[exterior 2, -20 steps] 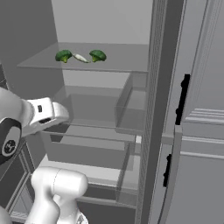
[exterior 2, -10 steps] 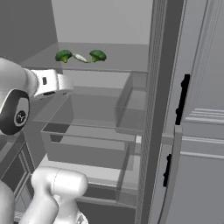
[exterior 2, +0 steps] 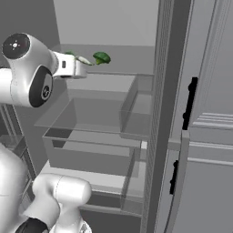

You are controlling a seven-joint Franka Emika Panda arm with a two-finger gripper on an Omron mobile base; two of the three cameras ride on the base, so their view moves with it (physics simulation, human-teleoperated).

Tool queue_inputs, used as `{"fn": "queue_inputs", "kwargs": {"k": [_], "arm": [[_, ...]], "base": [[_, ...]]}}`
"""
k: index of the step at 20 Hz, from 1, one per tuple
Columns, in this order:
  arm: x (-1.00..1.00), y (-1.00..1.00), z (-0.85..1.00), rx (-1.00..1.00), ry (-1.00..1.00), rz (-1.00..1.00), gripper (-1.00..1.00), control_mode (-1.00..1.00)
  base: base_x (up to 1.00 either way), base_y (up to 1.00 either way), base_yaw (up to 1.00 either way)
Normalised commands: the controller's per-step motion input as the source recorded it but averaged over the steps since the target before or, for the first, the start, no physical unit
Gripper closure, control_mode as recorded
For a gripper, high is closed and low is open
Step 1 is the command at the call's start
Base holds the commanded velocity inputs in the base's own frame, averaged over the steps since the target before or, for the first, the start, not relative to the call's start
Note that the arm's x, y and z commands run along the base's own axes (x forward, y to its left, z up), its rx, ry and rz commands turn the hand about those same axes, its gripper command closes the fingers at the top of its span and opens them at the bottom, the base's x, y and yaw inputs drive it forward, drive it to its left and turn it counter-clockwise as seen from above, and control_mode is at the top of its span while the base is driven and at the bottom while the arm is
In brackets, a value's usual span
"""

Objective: Place one broccoli and one fish in each tupperware on the nearby counter, to pack two identical lunches.

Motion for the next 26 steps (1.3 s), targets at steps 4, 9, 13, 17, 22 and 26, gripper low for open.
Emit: {"fn": "queue_inputs", "kwargs": {"k": [4,9,13,17,22,26], "arm": [[0.92,0.43,0.00,0.01,-0.02,0.00,-1.00,-1.00],[0.69,0.32,0.26,0.02,-0.02,0.06,-1.00,-1.00],[0.37,0.55,0.05,0.00,-0.05,0.28,-1.00,-1.00],[0.37,0.75,-0.01,-0.03,-0.02,0.21,-1.00,-1.00],[0.33,0.32,-0.01,-0.06,0.00,-0.04,-1.00,-1.00],[0.34,0.00,0.00,0.06,0.00,-0.22,-1.00,-1.00]], "base": [[0.00,0.00,0.00],[0.00,0.00,0.00],[0.00,0.00,0.00],[0.00,0.00,0.00],[0.00,0.00,0.00],[0.00,0.00,0.00]]}}
